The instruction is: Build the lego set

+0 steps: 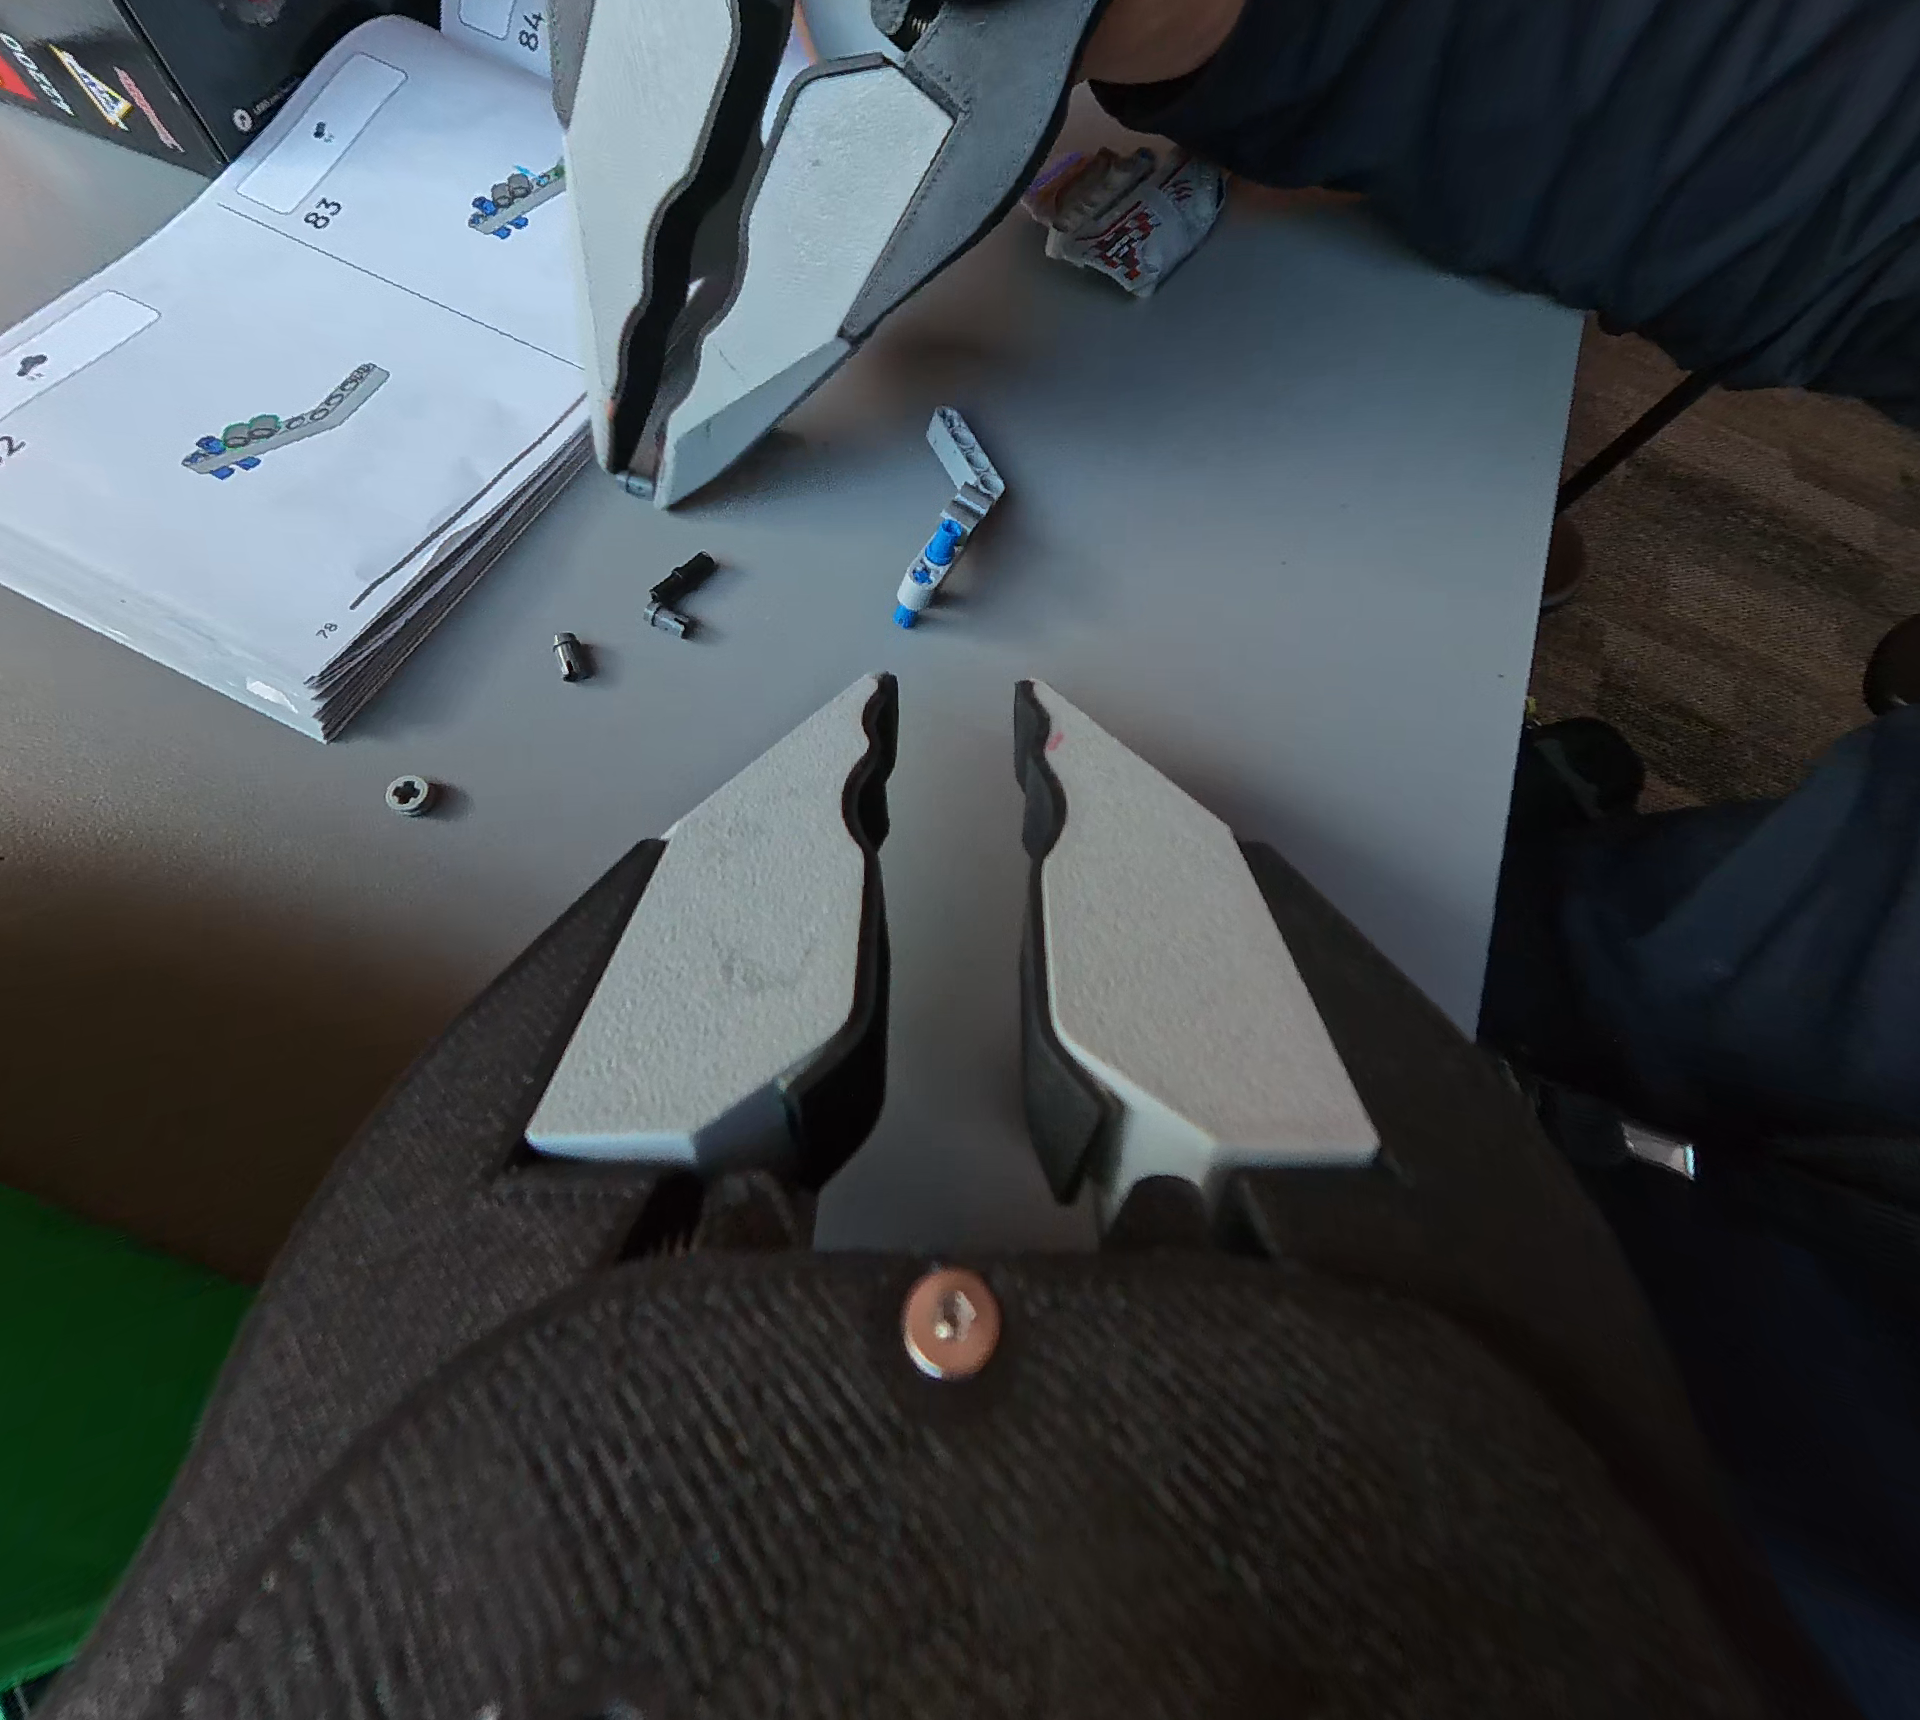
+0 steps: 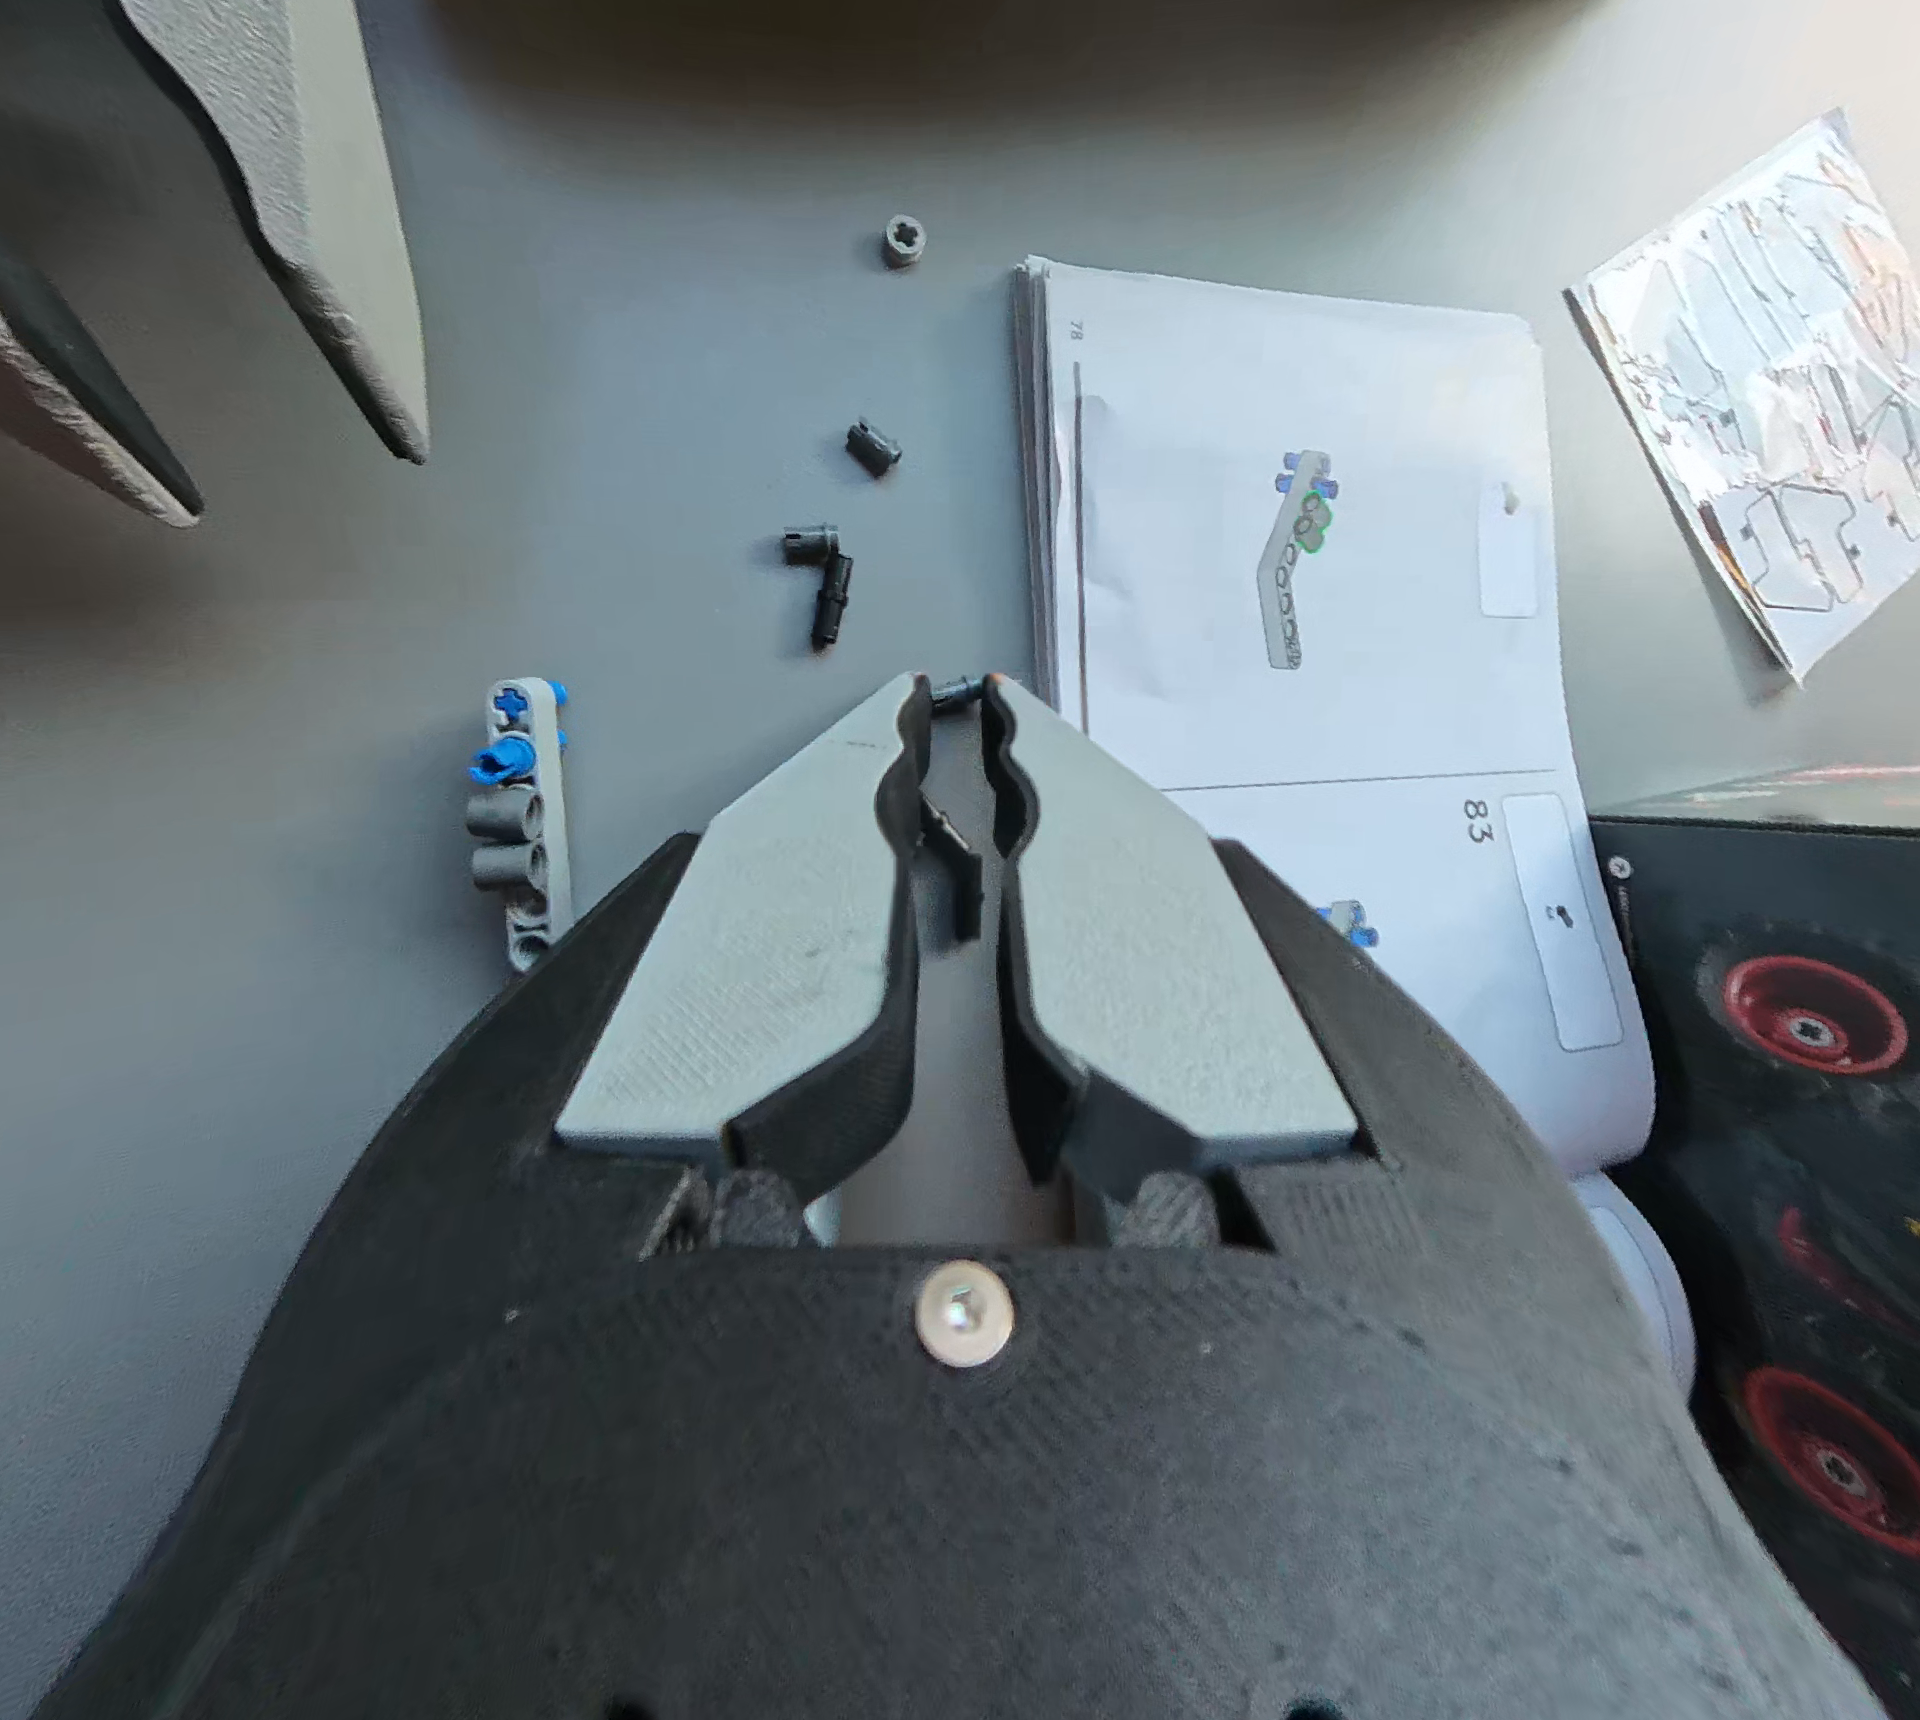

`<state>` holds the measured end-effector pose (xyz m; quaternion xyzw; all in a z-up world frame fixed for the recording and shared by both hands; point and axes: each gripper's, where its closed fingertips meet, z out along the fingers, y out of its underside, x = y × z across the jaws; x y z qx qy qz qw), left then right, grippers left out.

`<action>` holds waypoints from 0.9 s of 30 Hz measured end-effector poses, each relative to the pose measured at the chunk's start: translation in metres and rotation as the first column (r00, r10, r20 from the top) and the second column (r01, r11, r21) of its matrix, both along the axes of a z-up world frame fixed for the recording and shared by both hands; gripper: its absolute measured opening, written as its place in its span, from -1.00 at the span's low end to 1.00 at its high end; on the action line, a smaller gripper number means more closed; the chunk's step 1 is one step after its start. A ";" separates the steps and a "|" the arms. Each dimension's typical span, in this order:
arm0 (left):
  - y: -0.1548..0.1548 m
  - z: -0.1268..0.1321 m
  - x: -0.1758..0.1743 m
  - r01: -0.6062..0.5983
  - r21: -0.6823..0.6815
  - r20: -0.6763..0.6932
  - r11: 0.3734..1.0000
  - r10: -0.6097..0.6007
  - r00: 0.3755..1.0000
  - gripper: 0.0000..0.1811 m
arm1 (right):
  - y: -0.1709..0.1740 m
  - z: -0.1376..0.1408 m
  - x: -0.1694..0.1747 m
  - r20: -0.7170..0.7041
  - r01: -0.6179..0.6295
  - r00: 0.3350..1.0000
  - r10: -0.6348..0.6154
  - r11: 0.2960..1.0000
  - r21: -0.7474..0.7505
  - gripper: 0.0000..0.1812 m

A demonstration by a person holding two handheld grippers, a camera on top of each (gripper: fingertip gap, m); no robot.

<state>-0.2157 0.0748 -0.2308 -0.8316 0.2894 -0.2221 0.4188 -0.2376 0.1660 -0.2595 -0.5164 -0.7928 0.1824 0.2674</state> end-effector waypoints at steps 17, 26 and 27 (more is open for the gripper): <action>0.000 0.000 0.000 0.000 -0.004 0.002 1.000 0.000 1.000 -0.78 | -0.019 0.010 0.007 -0.027 -0.071 0.997 0.069 0.993 -0.092 -0.86; 0.000 0.000 0.000 0.001 -0.003 0.000 1.000 -0.001 1.000 -0.78 | 0.001 0.019 0.044 -0.017 -0.011 1.000 0.009 0.993 -0.119 -0.96; 0.000 0.000 0.000 0.001 -0.003 0.000 1.000 -0.001 1.000 -0.78 | 0.001 0.018 0.045 -0.011 -0.009 1.000 0.008 0.993 -0.118 -0.97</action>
